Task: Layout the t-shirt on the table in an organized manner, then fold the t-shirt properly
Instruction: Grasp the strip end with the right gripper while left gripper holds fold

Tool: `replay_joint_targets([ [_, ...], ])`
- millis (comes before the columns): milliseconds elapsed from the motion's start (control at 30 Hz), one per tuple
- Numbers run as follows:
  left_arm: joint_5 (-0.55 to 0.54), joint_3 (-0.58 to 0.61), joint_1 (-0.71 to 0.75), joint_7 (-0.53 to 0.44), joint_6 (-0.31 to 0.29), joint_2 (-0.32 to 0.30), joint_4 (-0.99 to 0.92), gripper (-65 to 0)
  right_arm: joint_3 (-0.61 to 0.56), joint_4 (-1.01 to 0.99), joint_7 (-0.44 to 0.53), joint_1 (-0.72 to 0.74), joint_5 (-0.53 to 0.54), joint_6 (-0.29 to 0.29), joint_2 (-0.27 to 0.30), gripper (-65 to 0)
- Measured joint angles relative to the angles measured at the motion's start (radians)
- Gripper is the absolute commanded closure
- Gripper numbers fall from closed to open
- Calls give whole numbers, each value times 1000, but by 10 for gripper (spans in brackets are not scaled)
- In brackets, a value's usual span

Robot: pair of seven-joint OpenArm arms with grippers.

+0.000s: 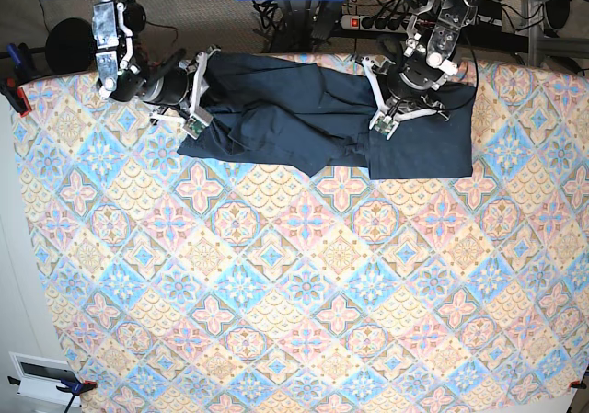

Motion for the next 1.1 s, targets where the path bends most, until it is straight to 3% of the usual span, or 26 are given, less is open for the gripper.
replay_joint_targets([
  [167,0,-1,5,1,1,0,4,-81,-3,-45,-23,57,25,31,-1,-28],
  [767,-5,-1,10,12,-3,0,37,-82,-11,-59,-16,95,3,19,-9,-28],
  [1000,-39,-1,11,20,-2,0,37,-210,-11,-60,-16,95,3,19,-9,-28],
  [1100,-47,-4,11,20,-2,0,37,-205,-11,-60,-16,95,3,19,-9,-28],
])
